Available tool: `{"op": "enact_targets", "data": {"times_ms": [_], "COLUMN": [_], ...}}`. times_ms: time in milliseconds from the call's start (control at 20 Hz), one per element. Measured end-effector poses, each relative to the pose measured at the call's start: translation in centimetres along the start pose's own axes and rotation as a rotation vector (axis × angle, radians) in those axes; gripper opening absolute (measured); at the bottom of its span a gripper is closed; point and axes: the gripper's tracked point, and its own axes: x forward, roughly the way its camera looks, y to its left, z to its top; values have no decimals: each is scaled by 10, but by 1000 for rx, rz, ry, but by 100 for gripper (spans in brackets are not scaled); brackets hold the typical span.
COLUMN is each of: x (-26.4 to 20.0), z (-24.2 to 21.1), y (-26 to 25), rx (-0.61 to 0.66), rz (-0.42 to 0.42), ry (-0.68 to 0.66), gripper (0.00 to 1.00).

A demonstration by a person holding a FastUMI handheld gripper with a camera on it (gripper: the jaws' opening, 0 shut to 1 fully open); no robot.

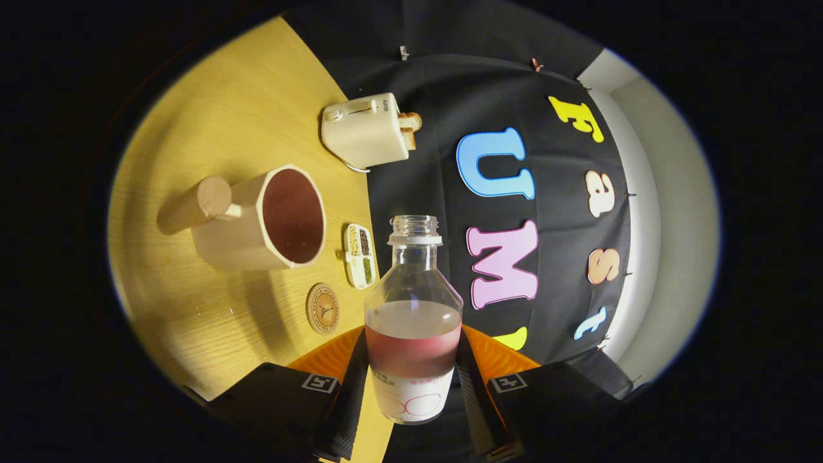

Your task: Take the bottle from table, then pour the juice into the cup, finally place the bottle on the coaster

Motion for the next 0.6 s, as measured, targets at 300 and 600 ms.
{"op": "enact_targets", "data": {"times_ms": [300,600], "x": [6,9], "z": [-3,-3], "y": [14,19], "rx": [-125,-226], "rz": [18,23], "ry": [-8,-25], "gripper": [70,70]}}
